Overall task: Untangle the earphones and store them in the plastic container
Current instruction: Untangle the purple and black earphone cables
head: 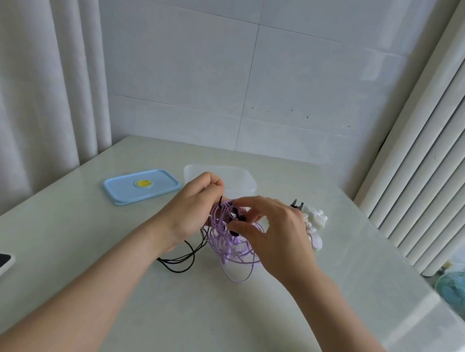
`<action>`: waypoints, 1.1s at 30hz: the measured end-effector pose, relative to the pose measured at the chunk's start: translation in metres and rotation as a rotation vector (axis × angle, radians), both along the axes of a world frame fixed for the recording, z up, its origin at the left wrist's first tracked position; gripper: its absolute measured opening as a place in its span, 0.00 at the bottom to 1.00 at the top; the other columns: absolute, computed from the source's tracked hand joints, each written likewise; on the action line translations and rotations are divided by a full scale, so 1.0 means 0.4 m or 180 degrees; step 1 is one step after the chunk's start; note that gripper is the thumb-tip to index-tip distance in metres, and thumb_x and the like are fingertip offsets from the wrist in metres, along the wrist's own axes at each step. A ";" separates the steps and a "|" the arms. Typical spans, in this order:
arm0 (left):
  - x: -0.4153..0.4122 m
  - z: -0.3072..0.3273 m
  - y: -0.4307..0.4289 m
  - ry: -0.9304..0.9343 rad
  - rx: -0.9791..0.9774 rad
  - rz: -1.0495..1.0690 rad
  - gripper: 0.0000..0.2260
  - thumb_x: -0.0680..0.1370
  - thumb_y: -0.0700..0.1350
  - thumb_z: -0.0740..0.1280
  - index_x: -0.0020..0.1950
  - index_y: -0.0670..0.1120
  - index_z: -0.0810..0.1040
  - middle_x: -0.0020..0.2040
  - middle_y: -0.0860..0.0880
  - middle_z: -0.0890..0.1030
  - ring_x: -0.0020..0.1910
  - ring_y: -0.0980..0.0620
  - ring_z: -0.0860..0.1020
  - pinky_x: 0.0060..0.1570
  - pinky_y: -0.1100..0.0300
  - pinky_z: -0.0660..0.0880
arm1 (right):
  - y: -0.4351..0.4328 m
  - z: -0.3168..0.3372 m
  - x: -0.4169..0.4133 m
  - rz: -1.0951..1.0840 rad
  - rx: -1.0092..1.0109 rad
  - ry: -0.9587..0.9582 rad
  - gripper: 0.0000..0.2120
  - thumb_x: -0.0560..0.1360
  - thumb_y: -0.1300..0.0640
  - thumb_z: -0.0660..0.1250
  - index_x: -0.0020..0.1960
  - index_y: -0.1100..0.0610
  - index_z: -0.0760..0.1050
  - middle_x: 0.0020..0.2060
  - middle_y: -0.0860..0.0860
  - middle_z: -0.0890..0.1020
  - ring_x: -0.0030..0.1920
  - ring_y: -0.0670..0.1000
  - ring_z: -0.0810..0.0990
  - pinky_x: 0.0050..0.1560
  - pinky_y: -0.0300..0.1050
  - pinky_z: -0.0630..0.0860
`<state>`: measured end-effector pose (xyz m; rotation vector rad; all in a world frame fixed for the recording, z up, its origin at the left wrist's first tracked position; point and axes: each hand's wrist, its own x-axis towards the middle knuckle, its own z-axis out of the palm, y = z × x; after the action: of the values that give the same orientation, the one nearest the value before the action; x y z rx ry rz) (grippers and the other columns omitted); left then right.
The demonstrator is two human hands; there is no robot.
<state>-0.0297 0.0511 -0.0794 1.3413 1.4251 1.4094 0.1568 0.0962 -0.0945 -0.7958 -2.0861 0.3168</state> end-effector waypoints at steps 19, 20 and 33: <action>0.014 0.004 -0.008 -0.0690 -0.0145 0.0052 0.06 0.86 0.43 0.59 0.50 0.45 0.72 0.47 0.41 0.80 0.37 0.43 0.82 0.34 0.55 0.79 | -0.003 0.011 0.001 0.0276 -0.0453 -0.0031 0.18 0.73 0.43 0.77 0.46 0.56 0.78 0.39 0.45 0.81 0.39 0.37 0.76 0.40 0.28 0.68; 0.014 0.004 -0.007 -0.0746 -0.0170 0.0024 0.05 0.86 0.42 0.59 0.51 0.45 0.72 0.48 0.41 0.81 0.37 0.43 0.82 0.38 0.52 0.80 | -0.004 0.013 0.002 0.0274 -0.0474 0.0030 0.18 0.72 0.41 0.76 0.45 0.56 0.77 0.38 0.45 0.81 0.38 0.37 0.76 0.39 0.29 0.68; 0.018 -0.005 -0.009 -0.0445 0.0171 -0.0073 0.06 0.79 0.43 0.76 0.54 0.44 0.83 0.47 0.43 0.85 0.42 0.51 0.84 0.40 0.61 0.79 | 0.014 0.003 -0.002 -0.0263 -0.0311 0.0197 0.15 0.79 0.45 0.72 0.41 0.55 0.75 0.33 0.41 0.81 0.36 0.34 0.77 0.37 0.27 0.68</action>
<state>-0.0224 0.0476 -0.0815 1.2622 1.2852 1.5050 0.1562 0.1017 -0.0934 -0.9164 -1.9865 0.3957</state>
